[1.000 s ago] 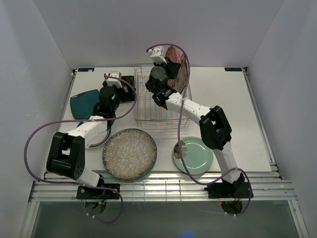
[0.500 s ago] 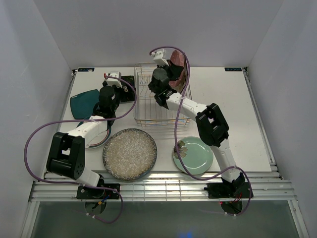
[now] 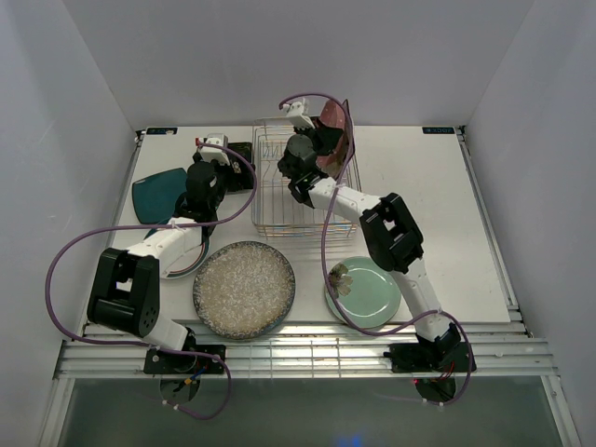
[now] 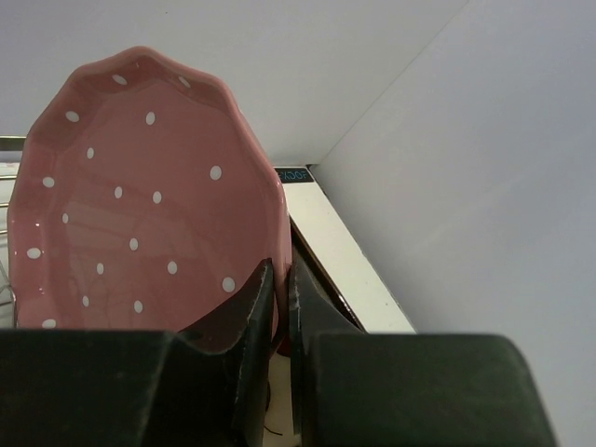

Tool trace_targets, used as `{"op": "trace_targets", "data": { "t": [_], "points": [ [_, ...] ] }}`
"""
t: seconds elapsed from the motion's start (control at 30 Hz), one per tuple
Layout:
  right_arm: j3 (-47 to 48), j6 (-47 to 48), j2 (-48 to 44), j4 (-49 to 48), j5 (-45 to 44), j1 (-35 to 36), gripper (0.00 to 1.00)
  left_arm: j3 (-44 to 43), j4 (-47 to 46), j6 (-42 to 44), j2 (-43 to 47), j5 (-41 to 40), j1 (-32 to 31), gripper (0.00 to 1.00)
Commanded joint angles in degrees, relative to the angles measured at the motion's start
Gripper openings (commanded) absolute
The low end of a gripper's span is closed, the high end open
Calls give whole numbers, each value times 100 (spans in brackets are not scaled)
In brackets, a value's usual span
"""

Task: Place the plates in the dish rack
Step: Insert the plate into the dish rack.

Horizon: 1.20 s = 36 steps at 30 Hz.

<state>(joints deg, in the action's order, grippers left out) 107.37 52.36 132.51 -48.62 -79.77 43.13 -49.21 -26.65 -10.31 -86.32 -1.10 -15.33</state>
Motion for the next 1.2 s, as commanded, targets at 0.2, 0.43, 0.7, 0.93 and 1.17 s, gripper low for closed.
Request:
{"op": "trace_targets", "data": {
  "t": [0.2,0.43,0.7,0.93,1.17],
  "points": [
    [531,838,153,-1484,-57,19,8,17,-129,37,221,-48,30,98],
    [469,837,126,-1457,31,90,8,8,-129,37,239,-48,30,98],
    [57,636,47,-1440,66,134,8,8,-130,37,230,-39,39,98],
    [-199,302,21,-1370,58,142,8,34,-138,-32,274,-232,30,98],
    [-225,152,73,-1299,58,143,8,61,-156,-208,292,-461,100,98]
  ]
}}
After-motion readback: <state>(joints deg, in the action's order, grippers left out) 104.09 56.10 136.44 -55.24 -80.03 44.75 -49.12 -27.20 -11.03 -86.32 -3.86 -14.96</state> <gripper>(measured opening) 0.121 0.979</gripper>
